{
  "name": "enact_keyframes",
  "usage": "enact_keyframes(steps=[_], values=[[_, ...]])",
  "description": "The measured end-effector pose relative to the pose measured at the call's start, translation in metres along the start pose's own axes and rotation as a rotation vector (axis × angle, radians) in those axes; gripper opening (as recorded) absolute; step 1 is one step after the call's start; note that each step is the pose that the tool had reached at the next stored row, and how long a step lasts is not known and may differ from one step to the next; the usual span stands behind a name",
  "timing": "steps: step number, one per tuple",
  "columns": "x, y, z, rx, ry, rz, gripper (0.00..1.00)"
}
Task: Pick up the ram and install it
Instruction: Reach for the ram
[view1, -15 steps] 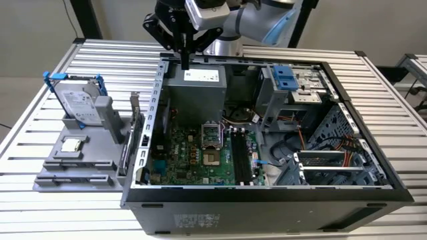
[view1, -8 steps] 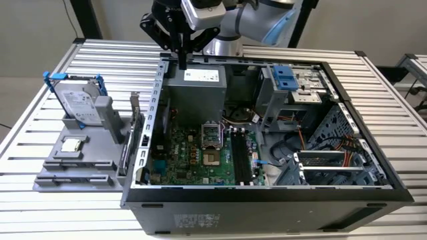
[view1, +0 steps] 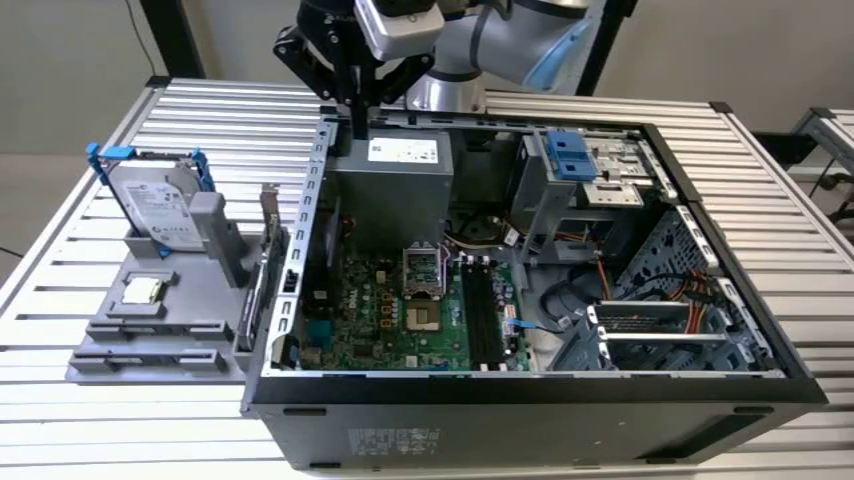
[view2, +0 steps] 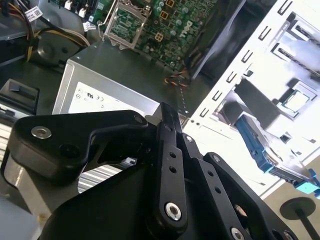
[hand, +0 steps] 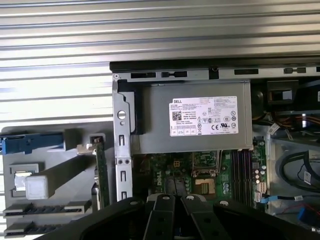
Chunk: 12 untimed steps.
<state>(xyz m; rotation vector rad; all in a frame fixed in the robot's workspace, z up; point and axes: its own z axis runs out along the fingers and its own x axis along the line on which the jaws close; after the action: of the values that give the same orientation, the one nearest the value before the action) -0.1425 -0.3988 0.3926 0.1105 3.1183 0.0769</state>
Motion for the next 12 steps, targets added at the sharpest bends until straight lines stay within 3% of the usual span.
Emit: enact_keyframes(steps=[12], values=[[0.0086, -0.0006, -0.0002, 0.0, 0.0, 0.0, 0.0]])
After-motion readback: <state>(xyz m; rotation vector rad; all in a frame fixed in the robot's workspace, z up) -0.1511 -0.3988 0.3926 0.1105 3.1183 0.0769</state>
